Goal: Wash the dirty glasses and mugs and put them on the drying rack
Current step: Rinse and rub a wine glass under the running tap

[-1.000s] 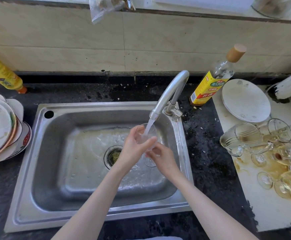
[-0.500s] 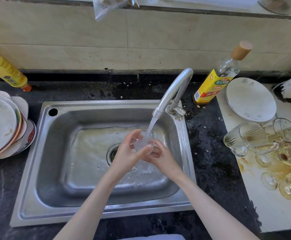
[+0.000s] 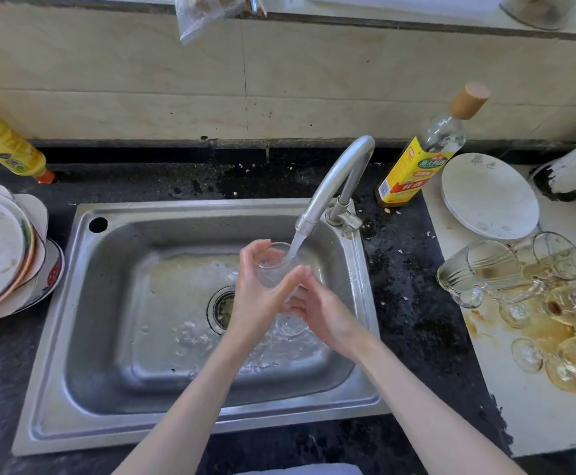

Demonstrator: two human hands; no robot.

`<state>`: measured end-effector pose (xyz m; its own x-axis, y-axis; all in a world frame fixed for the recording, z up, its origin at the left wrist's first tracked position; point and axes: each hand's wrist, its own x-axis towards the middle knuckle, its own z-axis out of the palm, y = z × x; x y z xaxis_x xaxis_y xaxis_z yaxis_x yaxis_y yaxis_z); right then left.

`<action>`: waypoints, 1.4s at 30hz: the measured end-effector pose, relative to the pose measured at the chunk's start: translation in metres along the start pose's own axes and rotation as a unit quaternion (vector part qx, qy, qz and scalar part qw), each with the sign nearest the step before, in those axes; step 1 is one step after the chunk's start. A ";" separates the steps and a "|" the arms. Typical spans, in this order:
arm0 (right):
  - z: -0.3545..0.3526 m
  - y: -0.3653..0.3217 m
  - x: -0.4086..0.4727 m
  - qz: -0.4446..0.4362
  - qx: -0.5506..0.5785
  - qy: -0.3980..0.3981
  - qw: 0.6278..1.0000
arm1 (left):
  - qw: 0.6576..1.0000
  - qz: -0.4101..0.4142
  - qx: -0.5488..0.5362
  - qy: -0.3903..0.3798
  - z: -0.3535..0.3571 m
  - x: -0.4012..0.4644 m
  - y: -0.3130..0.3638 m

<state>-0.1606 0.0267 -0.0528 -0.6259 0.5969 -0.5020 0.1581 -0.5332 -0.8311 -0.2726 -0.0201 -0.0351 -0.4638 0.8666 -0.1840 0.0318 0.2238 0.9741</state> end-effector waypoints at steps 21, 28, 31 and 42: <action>0.034 -0.002 0.010 -0.049 0.028 0.157 0.986 | 1.000 0.011 -0.014 0.009 0.009 0.008 0.017; 0.030 -0.003 0.017 -0.016 -0.041 0.209 0.977 | 0.998 0.004 0.001 0.056 0.014 0.008 0.019; 0.045 0.009 0.023 -0.038 -0.074 0.303 0.949 | 0.994 -0.017 -0.014 0.109 0.018 0.012 0.020; 0.019 -0.001 0.021 -0.049 -0.008 0.107 0.993 | 0.993 -0.057 -0.040 -0.098 -0.005 0.004 0.018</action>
<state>-0.1885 0.0287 -0.0576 -0.4632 0.7593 -0.4570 0.1185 -0.4580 -0.8810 -0.2784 -0.0148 -0.0177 -0.2783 0.9100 -0.3073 -0.0843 0.2956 0.9516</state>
